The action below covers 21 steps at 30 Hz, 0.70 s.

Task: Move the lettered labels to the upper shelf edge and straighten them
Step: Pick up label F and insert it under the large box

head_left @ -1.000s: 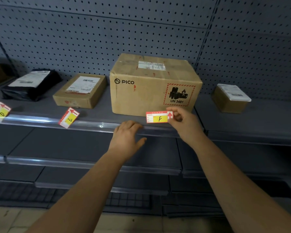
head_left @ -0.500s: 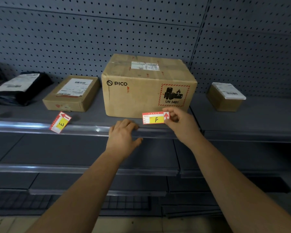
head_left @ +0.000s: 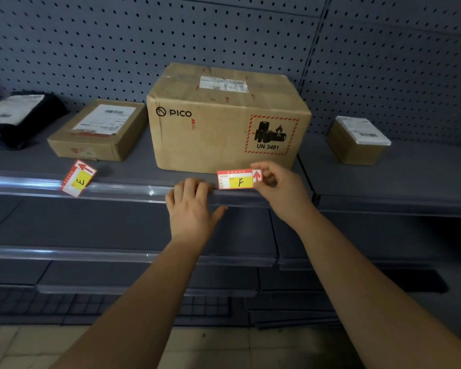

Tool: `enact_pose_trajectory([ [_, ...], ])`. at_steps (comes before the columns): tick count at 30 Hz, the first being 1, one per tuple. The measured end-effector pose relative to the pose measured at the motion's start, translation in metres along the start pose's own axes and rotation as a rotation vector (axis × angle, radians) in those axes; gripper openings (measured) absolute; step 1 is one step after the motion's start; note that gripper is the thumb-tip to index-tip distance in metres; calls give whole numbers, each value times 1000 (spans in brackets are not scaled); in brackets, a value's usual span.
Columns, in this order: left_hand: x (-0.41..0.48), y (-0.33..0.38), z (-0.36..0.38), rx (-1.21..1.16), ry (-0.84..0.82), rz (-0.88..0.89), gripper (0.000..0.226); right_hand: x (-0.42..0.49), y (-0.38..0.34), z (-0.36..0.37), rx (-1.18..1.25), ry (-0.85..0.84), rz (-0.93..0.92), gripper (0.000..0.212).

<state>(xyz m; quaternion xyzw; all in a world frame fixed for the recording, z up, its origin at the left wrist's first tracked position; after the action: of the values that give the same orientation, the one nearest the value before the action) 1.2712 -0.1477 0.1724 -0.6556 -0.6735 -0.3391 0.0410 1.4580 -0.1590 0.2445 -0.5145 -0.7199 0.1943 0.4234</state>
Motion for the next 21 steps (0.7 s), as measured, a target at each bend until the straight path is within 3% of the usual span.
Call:
enact_pose_trajectory([
  [10,2,2,3,71,54,33,41,5,4,1,-7,5,-39,32],
  [15,1,5,-3,107,7,49,37,9,3,6,-15,-19,-51,32],
  [21,5,-3,-13,-6,-131,47,42,10,-1,9,-168,-111,-118,35],
])
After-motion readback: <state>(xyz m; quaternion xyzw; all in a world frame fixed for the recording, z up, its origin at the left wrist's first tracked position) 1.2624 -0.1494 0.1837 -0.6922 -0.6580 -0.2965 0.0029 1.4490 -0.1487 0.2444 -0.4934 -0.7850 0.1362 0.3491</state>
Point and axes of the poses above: each hand's wrist, its own x-axis towards the middle knuckle, its own z-axis out of the palm, y = z × x, the point moved 2 cm from there along x, towards the middle knuckle, and after that the axes turned 10 degrees about -z, right-handed, at the moved point
